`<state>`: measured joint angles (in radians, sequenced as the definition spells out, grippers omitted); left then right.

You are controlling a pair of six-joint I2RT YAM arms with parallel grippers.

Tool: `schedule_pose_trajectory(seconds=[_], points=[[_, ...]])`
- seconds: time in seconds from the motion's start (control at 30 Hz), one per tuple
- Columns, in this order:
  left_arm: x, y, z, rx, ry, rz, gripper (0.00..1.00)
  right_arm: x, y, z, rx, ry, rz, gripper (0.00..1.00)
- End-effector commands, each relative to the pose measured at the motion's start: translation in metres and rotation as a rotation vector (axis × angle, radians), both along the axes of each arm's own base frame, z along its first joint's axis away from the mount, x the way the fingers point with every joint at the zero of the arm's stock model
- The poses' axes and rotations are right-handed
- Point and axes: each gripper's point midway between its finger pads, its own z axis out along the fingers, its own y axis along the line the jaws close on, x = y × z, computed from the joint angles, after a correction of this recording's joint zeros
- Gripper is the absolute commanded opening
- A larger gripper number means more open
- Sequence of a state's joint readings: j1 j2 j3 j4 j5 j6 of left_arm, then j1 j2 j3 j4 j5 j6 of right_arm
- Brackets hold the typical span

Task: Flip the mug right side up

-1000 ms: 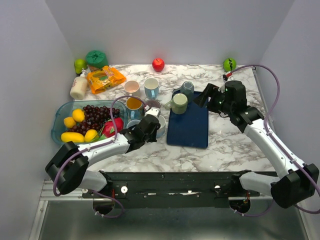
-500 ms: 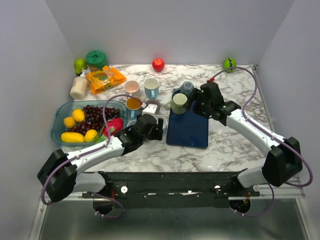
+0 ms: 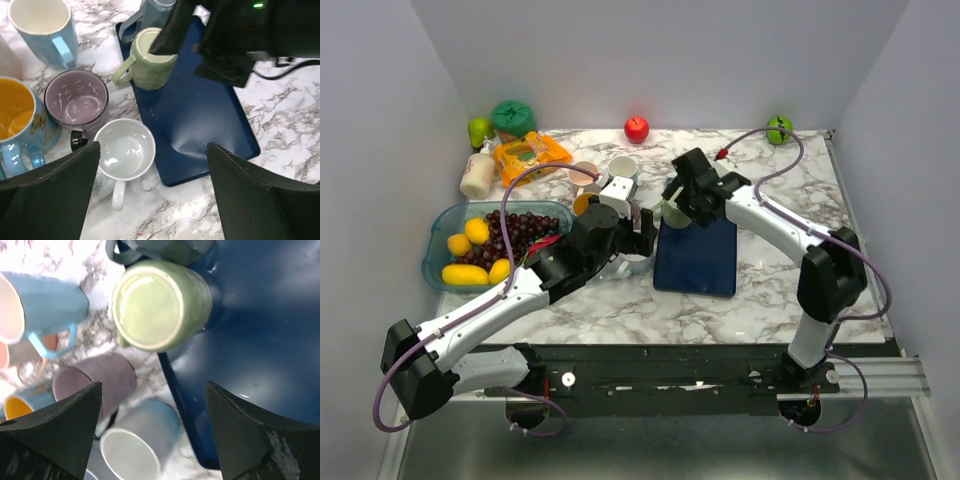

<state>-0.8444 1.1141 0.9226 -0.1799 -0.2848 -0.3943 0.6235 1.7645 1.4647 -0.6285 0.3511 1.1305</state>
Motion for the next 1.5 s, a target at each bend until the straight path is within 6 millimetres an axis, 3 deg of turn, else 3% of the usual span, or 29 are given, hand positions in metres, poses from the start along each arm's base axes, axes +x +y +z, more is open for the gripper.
schedule_pose_trajectory(seconds=[0.0, 0.07, 0.1, 0.13, 0.2, 0.37, 0.5, 0.73, 0.93, 1.07, 1.47], points=[[-0.005, -0.006, 0.014, 0.008, -0.013, -0.072, 0.96, 0.002, -0.011, -0.018, -0.073, 0.099, -0.218, 0.92], [-0.009, -0.006, 0.019, -0.012, -0.011, -0.084, 0.96, 0.012, -0.004, -0.024, -0.083, 0.133, -0.266, 0.92], [-0.010, -0.005, 0.021, -0.021, -0.010, -0.088, 0.97, 0.007, -0.006, -0.029, -0.095, 0.173, -0.301, 0.93], [-0.013, -0.004, 0.024, -0.033, -0.013, -0.095, 0.97, 0.015, -0.001, -0.024, -0.081, 0.165, -0.313, 0.93], [-0.018, -0.003, 0.029, -0.047, -0.014, -0.108, 0.98, 0.016, 0.002, -0.041, -0.095, 0.196, -0.341, 0.93], [-0.028, 0.011, 0.039, -0.066, -0.033, -0.100, 0.99, 0.024, 0.006, -0.052, -0.091, 0.212, -0.398, 0.93], [-0.034, 0.022, 0.045, -0.071, -0.048, -0.086, 0.99, 0.016, 0.002, -0.071, -0.121, 0.271, -0.431, 0.93], [-0.037, 0.031, 0.045, -0.081, -0.062, -0.065, 0.99, 0.009, -0.006, -0.081, -0.165, 0.286, -0.427, 0.93], [-0.037, 0.031, 0.043, -0.090, -0.055, -0.065, 0.99, 0.007, -0.012, -0.083, -0.178, 0.285, -0.470, 0.93], [-0.038, 0.032, 0.042, -0.090, -0.056, -0.062, 0.99, -0.009, -0.034, -0.083, -0.245, 0.281, -0.481, 0.92], [-0.036, 0.031, 0.035, -0.096, -0.049, -0.059, 0.99, -0.020, -0.068, -0.046, -0.384, 0.161, -0.285, 0.80]])
